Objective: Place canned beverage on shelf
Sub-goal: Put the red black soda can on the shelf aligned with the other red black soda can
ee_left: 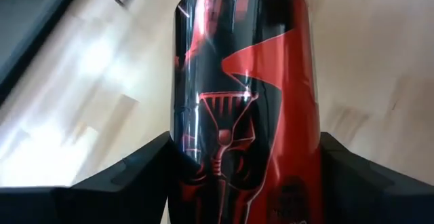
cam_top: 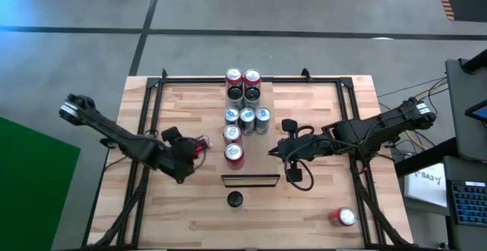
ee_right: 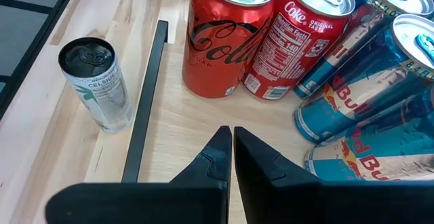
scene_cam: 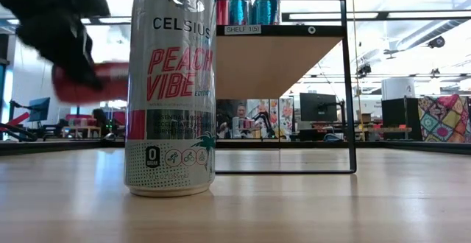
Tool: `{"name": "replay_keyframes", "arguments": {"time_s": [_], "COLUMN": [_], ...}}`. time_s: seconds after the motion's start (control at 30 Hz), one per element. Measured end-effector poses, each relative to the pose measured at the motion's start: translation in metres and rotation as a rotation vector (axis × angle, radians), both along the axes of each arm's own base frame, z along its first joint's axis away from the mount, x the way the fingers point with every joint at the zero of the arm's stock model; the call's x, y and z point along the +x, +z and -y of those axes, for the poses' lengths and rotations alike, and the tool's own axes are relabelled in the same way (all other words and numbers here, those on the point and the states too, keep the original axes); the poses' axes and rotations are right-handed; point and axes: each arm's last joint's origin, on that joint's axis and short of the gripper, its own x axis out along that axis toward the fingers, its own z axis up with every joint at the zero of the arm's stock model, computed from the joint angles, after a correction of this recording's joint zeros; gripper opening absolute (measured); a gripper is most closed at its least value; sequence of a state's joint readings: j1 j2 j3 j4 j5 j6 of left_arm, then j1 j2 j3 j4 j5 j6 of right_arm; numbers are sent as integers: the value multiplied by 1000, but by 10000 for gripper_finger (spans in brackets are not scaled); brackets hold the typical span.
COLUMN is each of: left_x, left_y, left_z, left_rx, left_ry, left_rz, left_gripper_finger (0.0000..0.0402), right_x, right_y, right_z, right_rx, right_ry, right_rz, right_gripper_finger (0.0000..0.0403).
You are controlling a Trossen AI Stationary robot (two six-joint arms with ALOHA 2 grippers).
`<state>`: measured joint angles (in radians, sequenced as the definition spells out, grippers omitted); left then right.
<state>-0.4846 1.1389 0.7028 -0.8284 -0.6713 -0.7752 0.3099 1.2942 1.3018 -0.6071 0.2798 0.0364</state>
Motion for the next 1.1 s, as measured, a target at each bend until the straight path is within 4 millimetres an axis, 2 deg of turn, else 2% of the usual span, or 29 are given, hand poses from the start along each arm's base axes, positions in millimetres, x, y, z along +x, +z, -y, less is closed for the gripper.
{"name": "replay_keyframes", "arguments": {"time_s": [0.2, 0.43, 0.57, 0.7, 0.87, 1.1], "left_x": [-18, -40, -41, -33, -21, 9], "left_y": [54, 121, 161, 191, 211, 209], "left_z": [-4, -6, -7, 0, 10, 38], "left_rx": [18, 65, 32, -66, -202, -200], "left_ry": [-21, -96, -79, -81, -43, -75], "left_rz": [278, 491, 660, 821, 895, 834], "left_gripper_finger": [276, 276, 278, 279, 279, 279], "right_x": [1, 1, 3, 7, 15, 19], "right_y": [1, -2, -1, 6, 23, 43], "right_z": [0, 0, -1, -5, -7, -8], "right_rx": [-4, -20, -57, -156, -376, -642], "right_ry": [6, 18, 51, 138, 253, 300], "right_rz": [13, 10, 42, 126, 309, 489], "right_gripper_finger": [9, 9, 9, 9, 9, 9]}}
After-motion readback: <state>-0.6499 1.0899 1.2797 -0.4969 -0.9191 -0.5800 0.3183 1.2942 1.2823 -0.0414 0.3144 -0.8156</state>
